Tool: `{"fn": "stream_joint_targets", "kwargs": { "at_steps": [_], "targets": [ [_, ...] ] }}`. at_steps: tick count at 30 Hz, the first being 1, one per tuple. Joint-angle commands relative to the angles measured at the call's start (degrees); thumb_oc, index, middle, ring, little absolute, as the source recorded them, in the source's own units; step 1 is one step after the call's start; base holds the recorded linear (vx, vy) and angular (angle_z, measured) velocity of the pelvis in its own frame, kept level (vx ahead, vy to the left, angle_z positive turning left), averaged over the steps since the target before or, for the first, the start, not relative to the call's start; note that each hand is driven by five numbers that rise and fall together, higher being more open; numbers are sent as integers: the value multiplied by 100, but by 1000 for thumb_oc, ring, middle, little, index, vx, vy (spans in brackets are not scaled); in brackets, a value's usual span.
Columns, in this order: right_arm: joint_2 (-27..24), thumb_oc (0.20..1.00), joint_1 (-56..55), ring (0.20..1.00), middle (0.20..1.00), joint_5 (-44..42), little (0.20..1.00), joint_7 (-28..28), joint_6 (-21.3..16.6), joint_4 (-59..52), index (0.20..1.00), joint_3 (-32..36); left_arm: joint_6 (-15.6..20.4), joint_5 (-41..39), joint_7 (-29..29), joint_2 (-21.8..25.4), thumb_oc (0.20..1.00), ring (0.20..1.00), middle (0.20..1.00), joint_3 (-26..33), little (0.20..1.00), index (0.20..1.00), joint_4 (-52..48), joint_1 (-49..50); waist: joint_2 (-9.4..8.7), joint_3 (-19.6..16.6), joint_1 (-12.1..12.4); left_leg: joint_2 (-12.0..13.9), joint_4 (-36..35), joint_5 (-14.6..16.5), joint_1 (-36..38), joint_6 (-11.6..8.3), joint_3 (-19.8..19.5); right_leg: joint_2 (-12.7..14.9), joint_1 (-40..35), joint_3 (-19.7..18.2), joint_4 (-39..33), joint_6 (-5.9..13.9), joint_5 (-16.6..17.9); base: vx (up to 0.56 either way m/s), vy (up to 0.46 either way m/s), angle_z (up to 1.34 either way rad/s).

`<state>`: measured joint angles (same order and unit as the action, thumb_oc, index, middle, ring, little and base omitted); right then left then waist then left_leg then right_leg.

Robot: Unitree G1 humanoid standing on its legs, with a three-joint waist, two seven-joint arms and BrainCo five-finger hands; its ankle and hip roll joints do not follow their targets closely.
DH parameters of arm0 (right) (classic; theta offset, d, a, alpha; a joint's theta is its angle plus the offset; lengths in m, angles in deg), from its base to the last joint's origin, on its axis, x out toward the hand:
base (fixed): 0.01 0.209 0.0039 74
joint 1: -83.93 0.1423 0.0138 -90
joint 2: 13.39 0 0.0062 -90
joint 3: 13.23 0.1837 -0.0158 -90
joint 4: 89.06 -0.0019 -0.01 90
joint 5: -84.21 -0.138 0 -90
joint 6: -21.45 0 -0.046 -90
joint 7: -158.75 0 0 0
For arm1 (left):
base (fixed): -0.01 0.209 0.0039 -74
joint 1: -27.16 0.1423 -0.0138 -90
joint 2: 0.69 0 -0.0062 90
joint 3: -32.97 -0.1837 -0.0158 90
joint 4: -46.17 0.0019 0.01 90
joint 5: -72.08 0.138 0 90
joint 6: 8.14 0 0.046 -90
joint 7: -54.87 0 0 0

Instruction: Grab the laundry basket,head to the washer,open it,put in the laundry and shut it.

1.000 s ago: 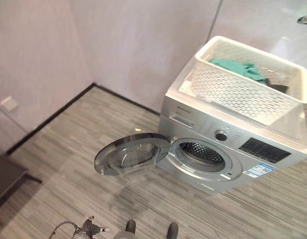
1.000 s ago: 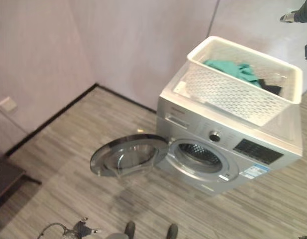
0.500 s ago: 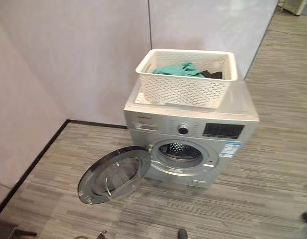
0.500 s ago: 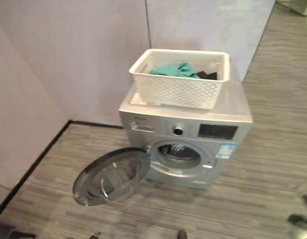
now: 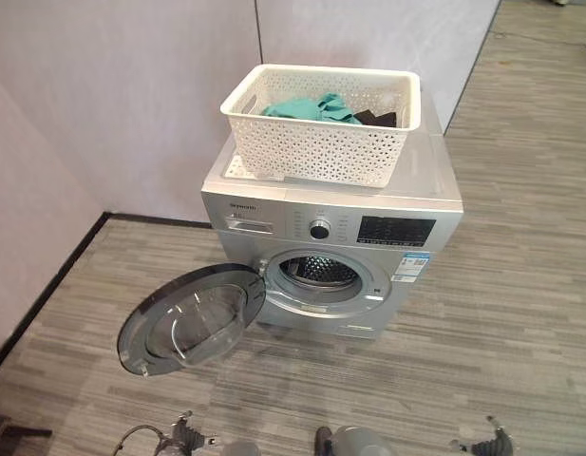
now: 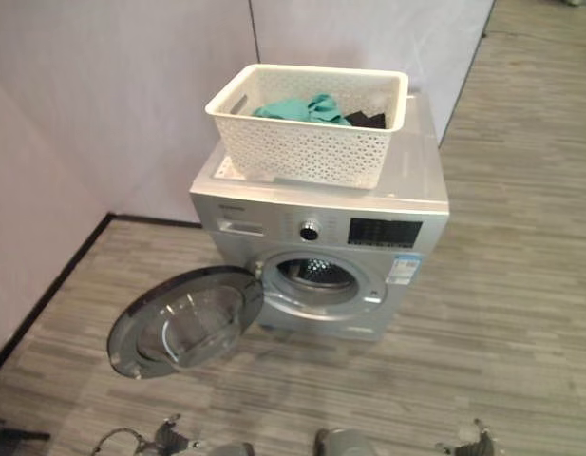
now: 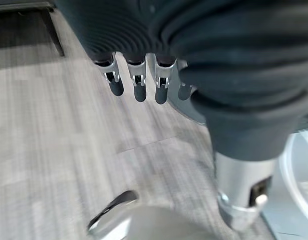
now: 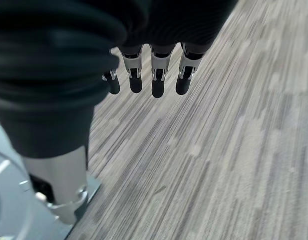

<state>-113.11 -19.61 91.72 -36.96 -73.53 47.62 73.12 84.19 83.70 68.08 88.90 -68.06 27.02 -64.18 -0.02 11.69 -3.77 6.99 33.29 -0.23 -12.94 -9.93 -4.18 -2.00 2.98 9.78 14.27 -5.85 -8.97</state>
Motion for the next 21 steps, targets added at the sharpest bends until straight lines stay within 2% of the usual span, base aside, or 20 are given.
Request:
{"fn": "stream_joint_targets", "kwargs": {
  "at_steps": [1,3,6,8,9,10,11,15,16,17,19,21],
  "targets": [
    [-547,1000,209,1000,1000,154,1000,230,-223,-488,1000,157,69,55,61,179,1000,1000,1000,9,1000,1000,102,-359,-58,-18,17,-411,-743,-395,-78,463,358,250,-916,-289,-1359,667,264,106,-34,-8],
    [-607,1000,232,1000,1000,145,1000,132,-226,-746,1000,339,56,113,61,215,1000,1000,1000,15,1000,1000,161,-392,-87,23,7,-71,-1298,-604,-509,450,896,246,-939,-263,-1370,695,180,134,9,2],
    [-739,1000,328,1000,1000,392,1000,-108,-255,-1323,1000,523,8,140,77,218,1000,1000,1000,68,1000,1000,326,-481,-64,45,63,183,-2280,-943,-565,402,1057,194,-1061,-285,-1337,795,32,188,77,-21],
    [-742,1000,343,1000,1000,444,1000,-150,-241,-1410,1000,545,7,146,81,202,1000,1000,1000,61,1000,1000,347,-492,-64,37,81,180,-2368,-987,-510,394,1017,215,-1085,-297,-1340,827,17,175,119,-24],
    [-875,1000,474,1000,1000,669,1000,-221,-216,-1724,1000,577,3,163,71,201,1000,1000,1000,102,1000,1000,322,-434,-78,-13,122,85,-2398,-864,-405,434,835,303,-1174,-381,-1317,944,-84,212,173,-49],
    [-876,1000,469,1000,1000,672,1000,-218,-210,-1734,1000,583,2,163,70,199,1000,1000,1000,101,1000,1000,320,-435,-67,-18,127,93,-2411,-883,-413,437,835,294,-1161,-384,-1319,944,-68,342,317,-33],
    [-914,1000,492,1000,1000,853,1000,-253,-222,-2074,1000,663,6,214,105,207,1000,1000,1000,157,1000,1000,340,-368,-142,-136,171,-83,-2124,-616,-444,550,823,489,-1220,-468,-1266,1055,-112,259,257,-12],
    [-893,1000,555,1000,1000,1073,1000,-281,-207,-2861,1000,809,12,354,97,300,1000,1000,1000,241,1000,1000,314,-180,-362,-298,305,-259,-1633,-10,-386,790,1092,786,-1182,-684,-1056,1248,-153,246,246,-23],
    [-889,1000,548,1000,1000,1076,1000,-276,-198,-2876,1000,816,11,355,96,302,1000,1000,1000,241,1000,1000,312,-179,-358,-310,317,-250,-1652,-35,-397,794,1102,781,-1157,-697,-1056,1248,-135,189,242,-80],
    [-958,1000,525,1000,1000,1356,1000,-259,-183,-3410,1000,932,3,428,53,348,1000,1000,1000,298,1000,1000,247,-147,-458,-396,377,-279,-1676,142,-281,897,1241,874,-1038,-755,-885,1387,-56,170,241,-75],
    [-1006,1000,488,1000,1000,1538,1000,-234,-192,-4002,1000,1116,-31,458,29,410,1000,1000,1000,372,1000,1000,173,-113,-550,-406,420,-331,-1794,216,-104,1000,1335,902,-790,-750,-377,1491,127,176,289,-55],
    [-1051,1000,403,1000,1000,1613,1000,-197,-253,-4516,1000,1341,-38,445,39,489,1000,1000,1000,468,1000,1000,158,-94,-574,-368,351,-330,-1974,261,95,1103,1355,911,-378,-679,292,1599,436,80,215,-64]
  ]
}}
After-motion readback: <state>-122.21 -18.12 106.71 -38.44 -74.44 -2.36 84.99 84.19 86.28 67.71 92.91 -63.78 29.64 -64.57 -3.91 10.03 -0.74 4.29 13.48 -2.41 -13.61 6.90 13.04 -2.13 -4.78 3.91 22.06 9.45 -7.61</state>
